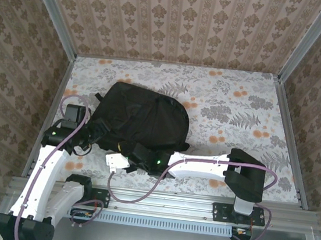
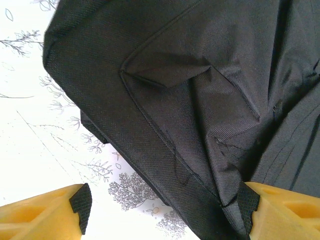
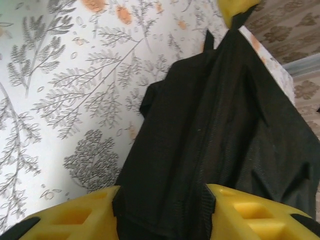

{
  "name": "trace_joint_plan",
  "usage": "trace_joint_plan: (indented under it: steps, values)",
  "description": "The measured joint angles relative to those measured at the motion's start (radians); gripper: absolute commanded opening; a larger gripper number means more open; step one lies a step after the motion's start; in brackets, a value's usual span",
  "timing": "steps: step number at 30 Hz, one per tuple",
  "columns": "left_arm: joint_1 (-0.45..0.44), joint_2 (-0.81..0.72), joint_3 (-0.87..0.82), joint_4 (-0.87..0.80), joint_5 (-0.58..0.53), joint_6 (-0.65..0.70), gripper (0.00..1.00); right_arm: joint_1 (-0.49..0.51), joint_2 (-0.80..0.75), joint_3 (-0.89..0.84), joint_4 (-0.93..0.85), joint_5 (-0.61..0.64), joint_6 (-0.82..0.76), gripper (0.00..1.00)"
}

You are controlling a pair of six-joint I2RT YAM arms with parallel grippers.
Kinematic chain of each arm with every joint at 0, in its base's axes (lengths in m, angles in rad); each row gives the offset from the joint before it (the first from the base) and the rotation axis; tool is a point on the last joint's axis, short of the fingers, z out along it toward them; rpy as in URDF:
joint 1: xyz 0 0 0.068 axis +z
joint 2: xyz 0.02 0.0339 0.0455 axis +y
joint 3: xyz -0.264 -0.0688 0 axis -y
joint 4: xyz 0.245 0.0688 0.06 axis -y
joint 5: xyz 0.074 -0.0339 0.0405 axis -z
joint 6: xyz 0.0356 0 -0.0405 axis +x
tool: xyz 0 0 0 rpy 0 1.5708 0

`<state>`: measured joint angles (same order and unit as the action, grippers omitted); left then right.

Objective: Pack the student bag

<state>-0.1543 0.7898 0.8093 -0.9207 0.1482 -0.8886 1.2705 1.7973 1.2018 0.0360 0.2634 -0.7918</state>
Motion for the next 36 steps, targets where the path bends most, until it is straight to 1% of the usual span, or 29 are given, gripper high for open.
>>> trace_joint_plan:
  steps: [2, 5, 7, 9, 11, 12, 17, 21, 29, 33, 36]
  values:
    - [0.005, 0.0, -0.01, 0.006, 0.011, 0.0, 0.8, 0.0, 0.002, 0.002, 0.022, 0.016, -0.014, 0.36]
    - [0.01, 0.0, -0.013, 0.009, 0.017, 0.0, 0.81, 0.0, 0.009, 0.01, 0.037, 0.037, -0.022, 0.32]
    - [0.012, 0.0, -0.013, 0.009, 0.018, 0.0, 0.81, 0.0, 0.012, 0.01, 0.043, 0.045, -0.026, 0.27]
    - [0.013, 0.0, -0.013, 0.009, 0.021, 0.0, 0.81, 0.0, 0.014, 0.01, 0.045, 0.05, -0.03, 0.16]
    - [0.013, 0.0, -0.013, 0.009, 0.023, 0.0, 0.81, 0.0, 0.016, 0.01, 0.044, 0.054, -0.033, 0.01]
    - [0.013, 0.0, -0.014, 0.009, 0.024, 0.0, 0.81, 0.0, 0.016, 0.01, 0.044, 0.056, -0.031, 0.0]
    - [0.014, 0.0, -0.018, 0.011, 0.03, 0.0, 0.81, 0.0, 0.015, 0.006, 0.048, 0.063, -0.008, 0.0]
    - [0.018, 0.0, -0.019, 0.017, 0.036, 0.0, 0.81, -0.005, -0.029, -0.045, 0.073, 0.063, 0.062, 0.0]
    - [0.008, -0.008, -0.03, 0.043, 0.04, 0.0, 0.8, -0.067, -0.23, -0.194, 0.154, 0.062, 0.373, 0.0]
    - [-0.031, -0.013, -0.052, 0.055, 0.042, -0.007, 0.79, -0.082, -0.27, -0.235, 0.177, 0.062, 0.526, 0.0]
    - [-0.064, -0.013, -0.061, 0.059, 0.042, -0.015, 0.79, -0.082, -0.278, -0.257, 0.177, 0.056, 0.609, 0.0]
